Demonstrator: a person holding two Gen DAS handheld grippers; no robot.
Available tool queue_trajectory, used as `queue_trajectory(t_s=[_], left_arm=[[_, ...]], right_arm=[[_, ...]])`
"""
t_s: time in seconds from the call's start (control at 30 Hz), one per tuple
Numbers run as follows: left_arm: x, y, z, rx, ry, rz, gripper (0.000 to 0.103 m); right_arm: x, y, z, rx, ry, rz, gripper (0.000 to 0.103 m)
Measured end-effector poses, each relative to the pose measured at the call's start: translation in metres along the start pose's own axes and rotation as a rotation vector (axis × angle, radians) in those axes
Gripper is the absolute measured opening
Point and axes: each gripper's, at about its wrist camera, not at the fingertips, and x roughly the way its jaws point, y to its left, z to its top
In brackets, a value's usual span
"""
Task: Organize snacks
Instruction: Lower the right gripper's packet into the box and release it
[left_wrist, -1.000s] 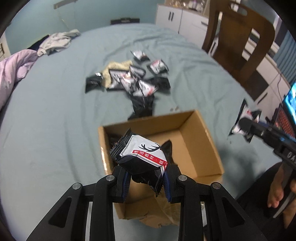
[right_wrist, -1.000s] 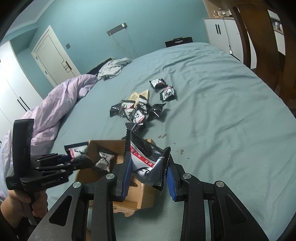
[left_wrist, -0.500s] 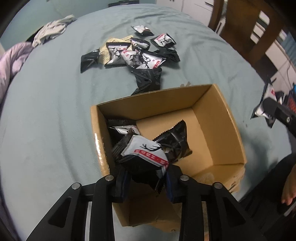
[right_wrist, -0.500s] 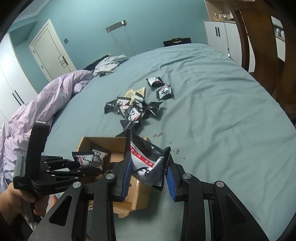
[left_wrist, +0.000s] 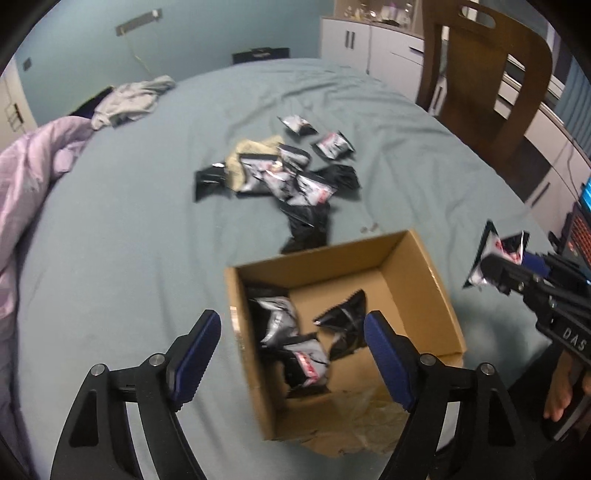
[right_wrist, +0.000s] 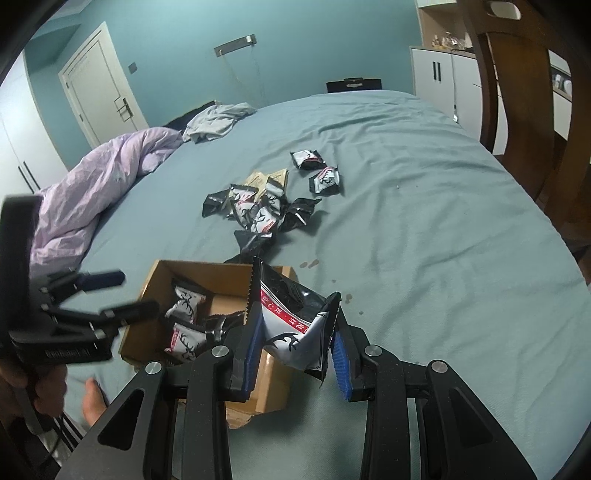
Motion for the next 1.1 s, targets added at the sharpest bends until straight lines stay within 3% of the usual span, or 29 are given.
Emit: queue_trajectory(t_s=[0.23, 0.43, 0.6, 0.8, 1.0, 1.1], left_arm=[[-0.025, 0.027, 0.004, -0.056, -0.087, 0.120, 0.083], [-0.018, 0.054, 0.003, -0.146, -0.043, 0.201, 0.083], [-0.022, 0.057, 0.002, -0.159, -0.062, 0.210, 0.083], [-0.024, 0.067, 0.000, -0.200, -0.068, 0.203, 0.083], [-0.020, 0.070, 0.000, -0.214, -0.058, 0.186, 0.083], [-0.023, 0.067, 0.000, -0.206, -0.068, 0.188, 0.083]], right_arm=[[-0.004, 0.015, 0.007, -0.049, 0.038, 0.012, 0.032], [0.013, 0.044, 0.021, -0.084, 0.127, 0.058, 0.032], [0.059, 0.075, 0.034, -0.132, 0.243, 0.099, 0.032], [0.114, 0.090, 0.042, -0.086, 0.371, 0.106, 0.033], [0.134, 0.100, 0.047, -0.129, 0.343, 0.039, 0.034], [0.134, 0.091, 0.046, -0.087, 0.338, 0.035, 0.060]])
